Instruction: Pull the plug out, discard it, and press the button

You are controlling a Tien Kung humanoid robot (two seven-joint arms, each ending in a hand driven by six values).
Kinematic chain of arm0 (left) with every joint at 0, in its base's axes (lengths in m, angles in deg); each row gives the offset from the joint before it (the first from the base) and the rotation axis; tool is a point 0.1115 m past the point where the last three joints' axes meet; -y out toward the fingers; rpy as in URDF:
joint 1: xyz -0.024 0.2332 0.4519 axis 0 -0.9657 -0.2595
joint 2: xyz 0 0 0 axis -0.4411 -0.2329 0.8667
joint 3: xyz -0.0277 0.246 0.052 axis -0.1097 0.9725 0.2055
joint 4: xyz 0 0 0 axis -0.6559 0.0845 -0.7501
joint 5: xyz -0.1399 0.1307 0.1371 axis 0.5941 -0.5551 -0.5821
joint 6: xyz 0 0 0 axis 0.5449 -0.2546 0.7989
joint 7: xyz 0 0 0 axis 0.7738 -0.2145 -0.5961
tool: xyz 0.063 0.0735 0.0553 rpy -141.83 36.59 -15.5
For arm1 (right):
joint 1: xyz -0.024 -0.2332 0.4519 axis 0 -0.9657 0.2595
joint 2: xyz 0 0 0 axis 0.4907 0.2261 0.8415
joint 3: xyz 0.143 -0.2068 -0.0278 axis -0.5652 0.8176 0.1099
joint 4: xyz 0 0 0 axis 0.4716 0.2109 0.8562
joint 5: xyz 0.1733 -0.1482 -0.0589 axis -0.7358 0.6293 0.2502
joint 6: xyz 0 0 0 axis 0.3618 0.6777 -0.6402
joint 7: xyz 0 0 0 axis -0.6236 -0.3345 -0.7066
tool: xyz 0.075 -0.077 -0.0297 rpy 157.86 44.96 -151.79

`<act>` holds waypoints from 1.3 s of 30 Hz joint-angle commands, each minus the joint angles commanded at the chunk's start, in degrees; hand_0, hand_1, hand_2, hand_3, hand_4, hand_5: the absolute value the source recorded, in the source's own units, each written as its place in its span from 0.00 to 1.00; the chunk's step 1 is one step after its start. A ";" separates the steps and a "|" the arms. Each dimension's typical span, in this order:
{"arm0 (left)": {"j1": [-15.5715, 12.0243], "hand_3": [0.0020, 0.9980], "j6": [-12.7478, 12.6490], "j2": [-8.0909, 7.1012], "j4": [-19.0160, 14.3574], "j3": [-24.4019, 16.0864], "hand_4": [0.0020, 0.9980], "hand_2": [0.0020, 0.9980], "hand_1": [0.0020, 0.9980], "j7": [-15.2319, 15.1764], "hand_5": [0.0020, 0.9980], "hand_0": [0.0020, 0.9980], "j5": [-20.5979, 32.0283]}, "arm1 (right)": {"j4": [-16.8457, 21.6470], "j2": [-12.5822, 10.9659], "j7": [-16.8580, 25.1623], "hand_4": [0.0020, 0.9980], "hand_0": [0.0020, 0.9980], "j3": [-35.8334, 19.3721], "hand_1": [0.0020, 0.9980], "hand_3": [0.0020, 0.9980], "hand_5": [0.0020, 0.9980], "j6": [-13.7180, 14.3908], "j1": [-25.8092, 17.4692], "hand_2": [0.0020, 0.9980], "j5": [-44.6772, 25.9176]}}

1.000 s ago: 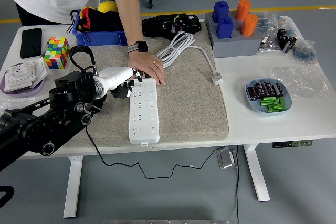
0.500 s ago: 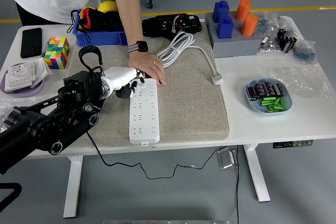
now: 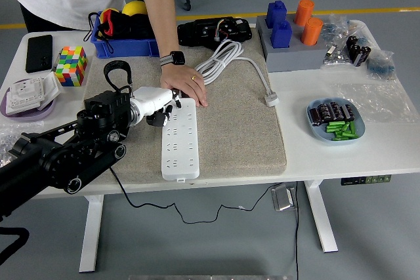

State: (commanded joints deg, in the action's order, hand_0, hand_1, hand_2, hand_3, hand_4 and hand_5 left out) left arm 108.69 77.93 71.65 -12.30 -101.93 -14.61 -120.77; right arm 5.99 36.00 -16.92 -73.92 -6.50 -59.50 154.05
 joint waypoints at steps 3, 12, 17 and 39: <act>0.09 0.75 -0.04 0.07 0.30 0.49 0.00 0.13 0.07 -0.05 0.00 0.07 0.01 | -0.02 0.03 0.00 0.77 0.76 -0.03 0.71 0.73 0.65 -0.01 -0.01 0.72 0.00; 0.47 0.75 -0.29 0.06 0.95 1.96 0.00 0.13 0.07 -0.32 0.00 0.07 -0.09 | -0.12 0.07 0.00 0.77 0.76 -0.14 0.71 0.73 0.65 -0.02 -0.03 0.72 0.05; -0.35 0.75 -0.51 -0.20 -0.37 -0.17 0.00 0.13 0.07 -0.66 0.00 0.07 -0.95 | -0.03 0.19 0.03 0.77 0.76 -0.15 0.71 0.73 0.65 -0.03 -0.02 0.72 0.00; -14.99 0.70 -4.68 -3.76 -14.35 -28.14 0.10 0.30 0.34 -4.64 0.00 0.31 -5.70 | -0.08 0.22 0.05 0.77 0.76 -0.93 0.71 0.73 0.65 0.01 -0.06 0.72 0.36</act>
State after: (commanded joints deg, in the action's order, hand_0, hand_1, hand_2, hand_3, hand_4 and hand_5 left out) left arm 93.70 73.25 67.89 -26.65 -130.07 -19.26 -126.47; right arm 5.91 36.22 -16.87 -74.86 -6.50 -59.56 154.41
